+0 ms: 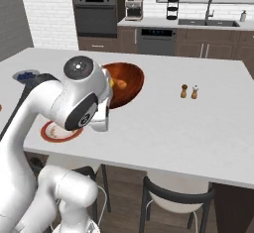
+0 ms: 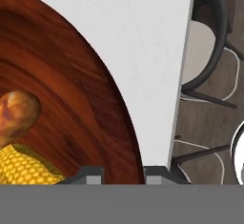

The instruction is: Pick the chicken drumstick and corn from their plates and place them in the bowl. Then put the bowl in the fridge.

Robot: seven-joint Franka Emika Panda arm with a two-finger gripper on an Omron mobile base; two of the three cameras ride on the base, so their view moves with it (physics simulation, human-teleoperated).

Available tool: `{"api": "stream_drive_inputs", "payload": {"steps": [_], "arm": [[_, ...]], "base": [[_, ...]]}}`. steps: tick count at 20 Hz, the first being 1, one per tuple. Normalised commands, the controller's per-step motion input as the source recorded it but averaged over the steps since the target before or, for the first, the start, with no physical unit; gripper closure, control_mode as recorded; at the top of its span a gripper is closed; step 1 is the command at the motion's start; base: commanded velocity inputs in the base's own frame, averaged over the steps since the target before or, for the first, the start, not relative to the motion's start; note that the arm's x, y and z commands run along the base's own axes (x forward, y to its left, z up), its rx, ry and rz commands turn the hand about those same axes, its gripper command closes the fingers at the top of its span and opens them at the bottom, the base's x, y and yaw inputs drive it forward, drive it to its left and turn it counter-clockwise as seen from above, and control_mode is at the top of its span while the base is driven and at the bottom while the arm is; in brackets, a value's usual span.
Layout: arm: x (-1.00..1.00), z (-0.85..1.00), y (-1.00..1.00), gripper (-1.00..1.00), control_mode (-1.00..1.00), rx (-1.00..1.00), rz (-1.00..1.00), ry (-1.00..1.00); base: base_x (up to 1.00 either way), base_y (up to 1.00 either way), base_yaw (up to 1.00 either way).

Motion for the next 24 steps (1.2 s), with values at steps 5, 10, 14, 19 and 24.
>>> {"api": "stream_drive_inputs", "payload": {"steps": [5,10,14,19,24], "arm": [[-0.75,0.37,0.26,1.0,-1.0,0.01,-0.02,0.01],[-0.79,-0.02,0.15,1.0,1.0,0.05,-0.01,0.03],[0.0,0.0,0.0,1.0,1.0,0.0,0.0,0.0],[0.0,0.0,0.0,1.0,1.0,0.0,0.0,0.0],[0.0,0.0,0.0,1.0,1.0,0.0,0.0,0.0]], "base": [[0.0,0.0,0.0],[-0.2,0.03,0.0],[-0.9,0.08,-0.01],[-0.62,-0.13,-0.13],[-0.07,-0.16,-0.71]]}}
